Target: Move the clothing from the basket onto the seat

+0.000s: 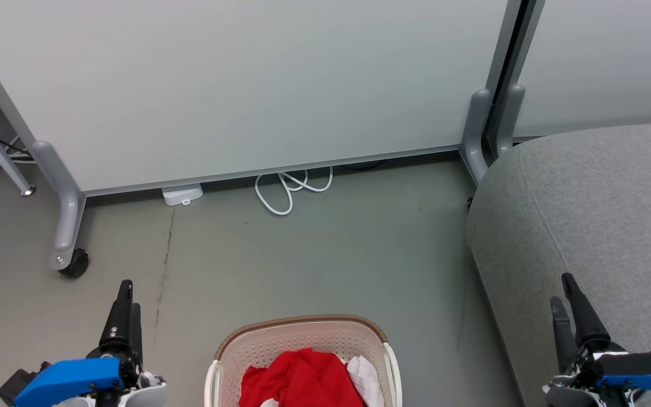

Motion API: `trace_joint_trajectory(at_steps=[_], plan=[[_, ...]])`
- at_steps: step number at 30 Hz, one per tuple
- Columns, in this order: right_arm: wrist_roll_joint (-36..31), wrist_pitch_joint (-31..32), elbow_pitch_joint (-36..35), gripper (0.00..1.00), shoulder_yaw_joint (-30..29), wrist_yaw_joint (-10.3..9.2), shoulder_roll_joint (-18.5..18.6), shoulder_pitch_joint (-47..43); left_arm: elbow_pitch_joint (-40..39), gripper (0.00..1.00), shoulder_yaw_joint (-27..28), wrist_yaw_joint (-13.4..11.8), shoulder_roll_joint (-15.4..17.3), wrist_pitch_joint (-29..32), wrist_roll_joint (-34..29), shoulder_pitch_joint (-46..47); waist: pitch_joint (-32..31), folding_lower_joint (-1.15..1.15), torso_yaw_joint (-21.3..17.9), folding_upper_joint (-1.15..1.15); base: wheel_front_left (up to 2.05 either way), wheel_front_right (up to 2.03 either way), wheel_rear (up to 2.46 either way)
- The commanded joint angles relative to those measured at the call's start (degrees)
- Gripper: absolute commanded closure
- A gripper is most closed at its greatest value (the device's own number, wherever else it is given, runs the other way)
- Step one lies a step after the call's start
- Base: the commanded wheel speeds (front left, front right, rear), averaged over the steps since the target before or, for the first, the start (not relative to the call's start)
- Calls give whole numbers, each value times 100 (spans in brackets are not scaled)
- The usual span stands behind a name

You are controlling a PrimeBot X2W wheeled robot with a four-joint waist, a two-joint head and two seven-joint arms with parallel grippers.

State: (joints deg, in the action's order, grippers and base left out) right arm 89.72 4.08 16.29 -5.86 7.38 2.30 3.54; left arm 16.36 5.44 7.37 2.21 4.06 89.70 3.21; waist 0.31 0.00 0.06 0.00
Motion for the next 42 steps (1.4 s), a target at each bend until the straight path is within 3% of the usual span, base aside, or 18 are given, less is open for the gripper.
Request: trace_joint_trajectory(at_steps=[1,13,32,42], plan=[[-203,-79,-134,0,18,3,24,159,-130,0,-8,3,43,-78,-193,210,3,0,2,0,0,0,0],[-1441,-386,-317,0,146,5,32,212,-324,0,-79,-42,51,-385,-1471,307,24,0,16,0,0,0,0],[-3702,-795,-523,0,501,7,80,257,-596,0,-572,-446,60,-795,-3801,348,50,0,50,0,0,0,0],[-4550,-963,-473,0,603,9,82,270,-536,0,-777,-539,64,-962,-4731,375,50,0,69,0,0,0,0]])
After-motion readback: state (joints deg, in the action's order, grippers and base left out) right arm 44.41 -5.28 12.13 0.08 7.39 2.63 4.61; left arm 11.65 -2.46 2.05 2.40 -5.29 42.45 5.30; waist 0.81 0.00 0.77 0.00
